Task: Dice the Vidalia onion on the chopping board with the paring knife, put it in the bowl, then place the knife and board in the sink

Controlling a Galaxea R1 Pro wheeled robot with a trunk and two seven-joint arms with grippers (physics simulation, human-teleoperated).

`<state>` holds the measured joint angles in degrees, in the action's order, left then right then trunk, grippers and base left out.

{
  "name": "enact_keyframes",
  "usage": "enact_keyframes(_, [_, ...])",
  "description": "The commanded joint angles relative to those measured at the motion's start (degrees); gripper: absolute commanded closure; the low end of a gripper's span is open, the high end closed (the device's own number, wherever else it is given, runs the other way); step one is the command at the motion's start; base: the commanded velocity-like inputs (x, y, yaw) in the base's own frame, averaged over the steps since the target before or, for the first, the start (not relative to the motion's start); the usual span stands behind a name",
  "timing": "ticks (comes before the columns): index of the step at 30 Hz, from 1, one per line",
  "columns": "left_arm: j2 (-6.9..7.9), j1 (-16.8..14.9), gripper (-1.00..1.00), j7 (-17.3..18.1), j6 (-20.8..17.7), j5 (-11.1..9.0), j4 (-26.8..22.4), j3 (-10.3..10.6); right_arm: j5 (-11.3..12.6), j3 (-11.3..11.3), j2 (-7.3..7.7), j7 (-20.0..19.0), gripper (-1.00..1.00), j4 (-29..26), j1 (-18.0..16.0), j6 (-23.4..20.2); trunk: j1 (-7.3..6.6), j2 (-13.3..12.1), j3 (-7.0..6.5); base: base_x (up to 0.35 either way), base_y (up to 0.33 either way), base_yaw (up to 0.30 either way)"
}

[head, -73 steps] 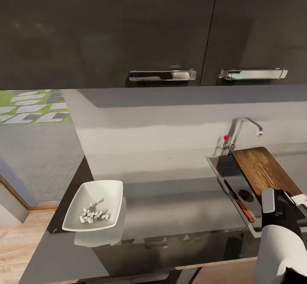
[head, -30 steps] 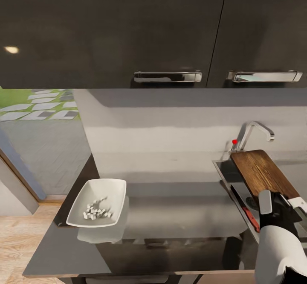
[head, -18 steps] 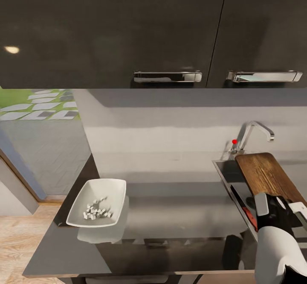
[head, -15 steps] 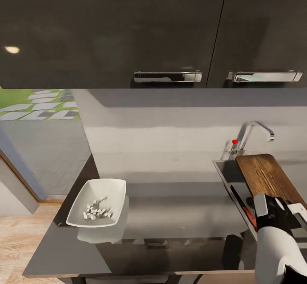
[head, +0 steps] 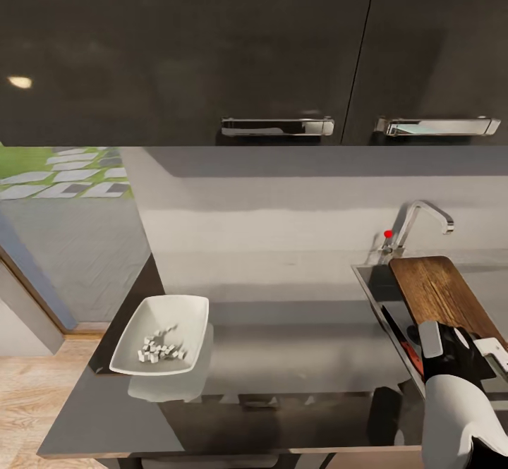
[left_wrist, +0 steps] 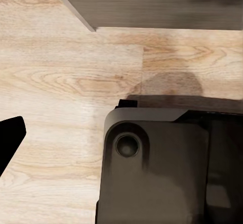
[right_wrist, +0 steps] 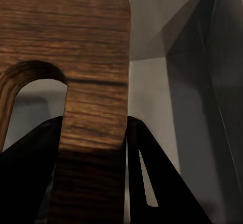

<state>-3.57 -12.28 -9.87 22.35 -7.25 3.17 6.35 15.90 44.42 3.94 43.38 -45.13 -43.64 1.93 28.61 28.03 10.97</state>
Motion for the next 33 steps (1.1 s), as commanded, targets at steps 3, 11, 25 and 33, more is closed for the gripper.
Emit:
enact_keyframes(3, [-0.04,-0.1,-1.0,-0.1,0.4,-0.6,0.3,0.5,1.0,-0.1,0.08,0.1,1.0,0.0,0.0,0.2,0.03,0.1,0.17,0.0,0.0,0.0])
enact_keyframes(11, [-0.04,-0.1,-1.0,-0.1,0.4,-0.6,0.3,0.5,1.1,-0.1,0.1,0.0,1.0,0.0,0.0,0.2,0.03,0.1,0.63,0.0,0.0,0.0])
enact_keyframes(25, [-0.04,-0.1,-1.0,-0.1,0.3,-0.6,0.3,0.5,1.2,-0.3,-0.07,0.0,1.0,0.0,0.0,0.2,0.03,0.1,1.54,0.0,0.0,0.0])
enact_keyframes(33, [-0.04,-0.1,-1.0,-0.1,0.3,-0.6,0.3,0.5,1.2,-0.3,-0.04,0.0,1.0,0.0,0.0,0.1,0.03,0.1,1.95,0.0,-0.064,0.0])
